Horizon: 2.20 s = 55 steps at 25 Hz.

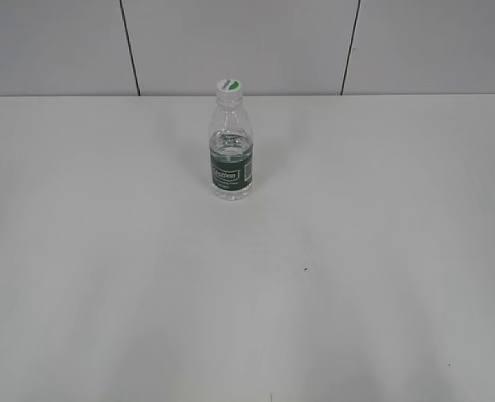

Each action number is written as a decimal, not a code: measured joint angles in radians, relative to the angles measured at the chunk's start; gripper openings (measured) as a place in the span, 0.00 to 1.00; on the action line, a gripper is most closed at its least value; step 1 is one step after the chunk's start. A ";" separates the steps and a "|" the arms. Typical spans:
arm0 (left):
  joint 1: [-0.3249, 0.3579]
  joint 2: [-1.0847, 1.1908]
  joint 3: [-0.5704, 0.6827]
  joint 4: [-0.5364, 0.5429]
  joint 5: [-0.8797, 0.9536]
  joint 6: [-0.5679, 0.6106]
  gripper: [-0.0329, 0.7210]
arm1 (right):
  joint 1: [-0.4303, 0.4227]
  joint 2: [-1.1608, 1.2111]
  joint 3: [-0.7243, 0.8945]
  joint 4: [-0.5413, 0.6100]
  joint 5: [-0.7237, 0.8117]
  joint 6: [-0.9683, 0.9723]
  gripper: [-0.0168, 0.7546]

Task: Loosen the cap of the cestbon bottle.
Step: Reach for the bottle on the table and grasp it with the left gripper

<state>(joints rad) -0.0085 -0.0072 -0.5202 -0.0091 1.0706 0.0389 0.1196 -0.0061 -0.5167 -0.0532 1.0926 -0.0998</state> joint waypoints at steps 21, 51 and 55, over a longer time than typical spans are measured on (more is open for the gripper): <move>0.000 0.056 -0.064 -0.014 -0.098 0.000 0.66 | 0.000 0.000 0.000 0.000 0.000 0.000 0.77; -0.240 1.214 -0.279 -0.092 -1.348 0.329 0.65 | 0.000 0.000 0.000 0.001 0.000 0.000 0.77; -0.279 1.369 -0.279 -0.071 -1.437 0.305 0.63 | 0.000 0.000 0.000 0.001 0.000 0.000 0.77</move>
<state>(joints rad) -0.2879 1.3621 -0.7995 -0.0804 -0.3667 0.3437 0.1196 -0.0061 -0.5167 -0.0524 1.0926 -0.0998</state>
